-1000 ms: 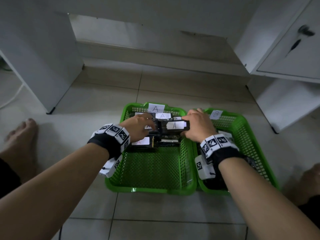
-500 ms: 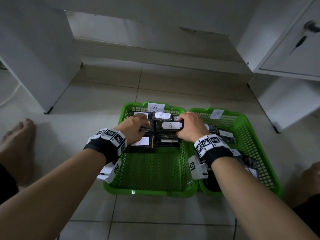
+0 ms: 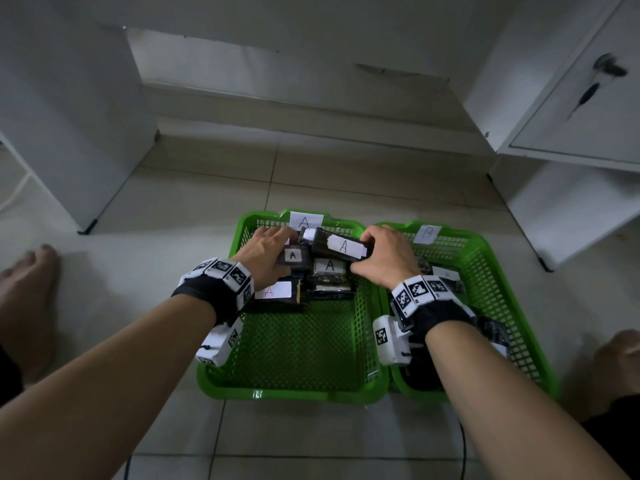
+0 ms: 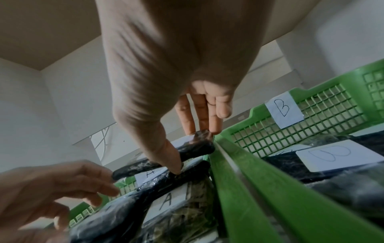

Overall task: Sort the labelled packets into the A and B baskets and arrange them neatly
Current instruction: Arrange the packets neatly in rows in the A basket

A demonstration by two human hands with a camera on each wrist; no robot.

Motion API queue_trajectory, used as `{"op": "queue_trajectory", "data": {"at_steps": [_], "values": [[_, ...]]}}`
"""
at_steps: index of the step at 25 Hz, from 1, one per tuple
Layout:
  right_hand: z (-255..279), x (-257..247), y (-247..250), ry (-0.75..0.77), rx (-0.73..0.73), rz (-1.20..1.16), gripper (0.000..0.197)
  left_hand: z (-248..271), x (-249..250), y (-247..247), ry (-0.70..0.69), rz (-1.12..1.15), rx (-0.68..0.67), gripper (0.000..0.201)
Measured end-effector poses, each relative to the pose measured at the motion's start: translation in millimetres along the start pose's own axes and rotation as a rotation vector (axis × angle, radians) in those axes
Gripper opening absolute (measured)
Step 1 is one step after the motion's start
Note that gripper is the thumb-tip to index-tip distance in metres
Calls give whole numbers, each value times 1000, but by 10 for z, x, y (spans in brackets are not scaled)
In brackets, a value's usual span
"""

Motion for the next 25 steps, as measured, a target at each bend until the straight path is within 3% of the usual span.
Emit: {"op": "queue_trajectory", "data": {"at_steps": [3, 6, 10, 14, 18, 25], "values": [[-1, -37, -34, 7, -9, -4, 53, -34, -49, -64, 54, -70, -64, 62], [16, -64, -80, 24, -30, 0, 55, -52, -27, -60, 68, -42, -42, 61], [-7, -30, -35, 4, 19, -53, 56, -107, -50, 226, 99, 52, 100, 56], [10, -115, -90, 46, -11, 31, 50, -166, -310, 391, 160, -52, 184, 47], [17, -257, -202, 126, -58, 109, 40, -215, -351, 305, 157, -95, 180, 33], [2, -276, -266, 106, -101, 154, 39, -138, -408, 230, 68, -38, 252, 26]]}}
Point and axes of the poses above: each hand's wrist, its own z-axis away from the middle knuckle, its own y-axis out of the back of the hand, x = y × z, the point moved 4 cm from there along -z, towards the middle knuckle, and after that the axes turned 1 degree about -y, right-handed, at the moved point
